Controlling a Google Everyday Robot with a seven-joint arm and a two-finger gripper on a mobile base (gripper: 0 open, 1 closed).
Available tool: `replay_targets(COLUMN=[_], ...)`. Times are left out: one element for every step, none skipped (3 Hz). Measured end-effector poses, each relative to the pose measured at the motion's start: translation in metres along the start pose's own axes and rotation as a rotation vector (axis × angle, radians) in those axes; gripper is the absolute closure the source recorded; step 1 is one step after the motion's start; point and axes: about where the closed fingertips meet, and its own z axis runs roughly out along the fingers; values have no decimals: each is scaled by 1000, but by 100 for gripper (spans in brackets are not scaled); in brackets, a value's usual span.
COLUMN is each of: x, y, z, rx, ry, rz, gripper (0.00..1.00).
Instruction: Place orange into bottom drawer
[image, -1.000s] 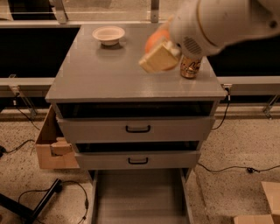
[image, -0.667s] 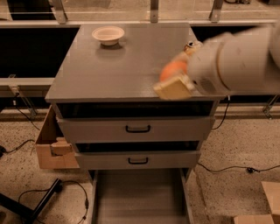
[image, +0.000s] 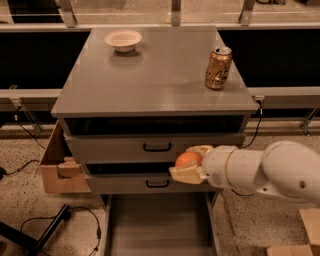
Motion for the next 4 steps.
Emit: replay_targets(x=[43,88,90,141], y=[5,10,9,-1], z=[51,82,82,99], rx=[-74,-98,-98,-91], ry=[-35,-54,-53,-25], rz=[84,183,189,311], gripper=[100,100,100,100])
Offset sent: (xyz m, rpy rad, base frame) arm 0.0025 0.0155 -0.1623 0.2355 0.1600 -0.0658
